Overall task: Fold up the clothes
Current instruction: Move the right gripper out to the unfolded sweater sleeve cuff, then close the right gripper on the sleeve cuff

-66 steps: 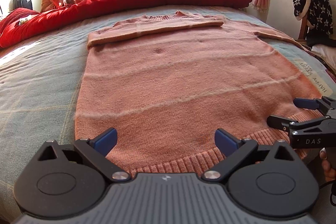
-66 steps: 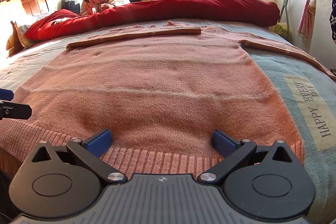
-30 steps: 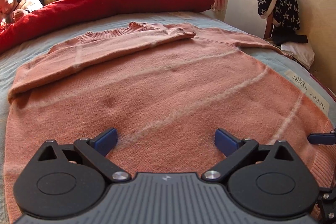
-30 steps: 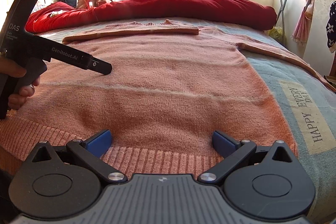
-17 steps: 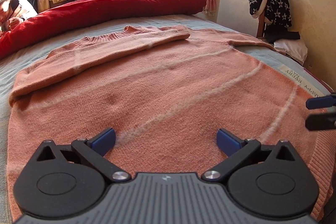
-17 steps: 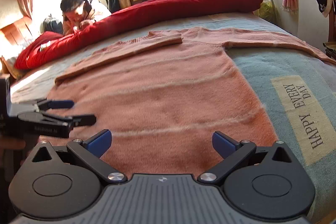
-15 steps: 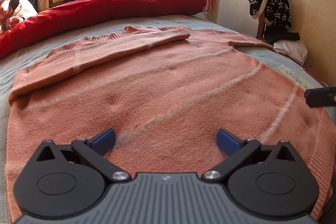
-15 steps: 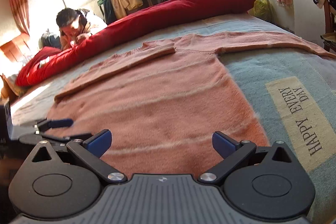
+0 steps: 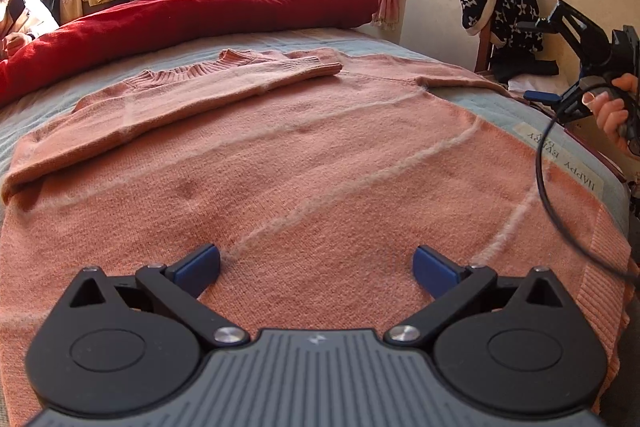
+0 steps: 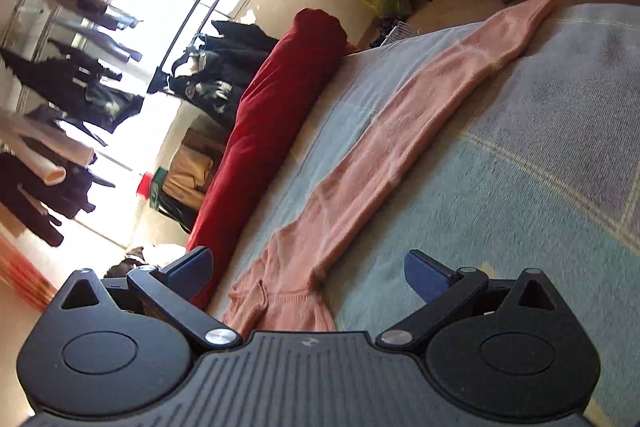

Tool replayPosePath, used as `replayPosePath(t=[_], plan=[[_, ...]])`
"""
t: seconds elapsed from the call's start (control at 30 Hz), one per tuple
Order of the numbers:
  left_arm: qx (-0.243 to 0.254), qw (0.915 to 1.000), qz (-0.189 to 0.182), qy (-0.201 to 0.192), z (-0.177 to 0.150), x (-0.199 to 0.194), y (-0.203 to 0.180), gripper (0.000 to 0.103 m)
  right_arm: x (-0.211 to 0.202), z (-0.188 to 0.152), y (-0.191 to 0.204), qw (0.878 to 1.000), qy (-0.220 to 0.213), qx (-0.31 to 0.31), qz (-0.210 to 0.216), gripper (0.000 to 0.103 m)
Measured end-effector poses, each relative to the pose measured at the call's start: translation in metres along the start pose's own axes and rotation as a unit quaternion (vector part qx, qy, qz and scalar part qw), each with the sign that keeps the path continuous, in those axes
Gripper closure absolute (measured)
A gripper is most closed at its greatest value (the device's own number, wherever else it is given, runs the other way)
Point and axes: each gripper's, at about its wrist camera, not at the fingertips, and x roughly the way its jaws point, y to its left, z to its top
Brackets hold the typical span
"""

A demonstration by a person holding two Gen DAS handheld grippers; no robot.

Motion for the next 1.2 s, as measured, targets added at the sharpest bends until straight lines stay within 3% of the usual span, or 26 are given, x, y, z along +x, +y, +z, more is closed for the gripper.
replayPosePath(t=[0.07, 0.33, 0.53, 0.73, 0.9, 1.1, 1.2], plan=[[-0.003, 1.0000, -0.004, -0.001, -0.001, 0.001, 0.002, 0.001, 0.009, 0.021, -0.017, 0.999, -0.018, 0.041, 0.004, 0.000], [-0.002, 1.0000, -0.004, -0.005, -0.002, 0.003, 0.002, 0.001, 0.050, 0.058, -0.063, 0.993, -0.083, 0.083, -0.029, 0.000], [-0.003, 1.0000, -0.005, -0.006, -0.002, 0.004, 0.003, 0.001, 0.087, 0.076, -0.062, 0.994, -0.055, 0.065, -0.068, 0.000], [-0.003, 1.0000, -0.005, -0.007, -0.003, 0.005, 0.003, 0.001, 0.099, 0.083, -0.069, 0.993, -0.083, 0.063, -0.060, 0.000], [-0.003, 1.0000, -0.006, -0.007, -0.002, 0.006, 0.004, 0.001, 0.108, 0.086, -0.070, 0.993, -0.105, 0.018, -0.049, 0.000], [-0.005, 0.9999, -0.009, -0.007, -0.002, 0.007, 0.006, 0.001, 0.125, 0.092, -0.065, 0.990, -0.114, -0.049, -0.065, 0.000], [-0.006, 0.9999, -0.010, -0.007, -0.002, 0.007, 0.006, 0.001, 0.127, 0.098, -0.066, 0.990, -0.115, -0.048, -0.064, 0.000]])
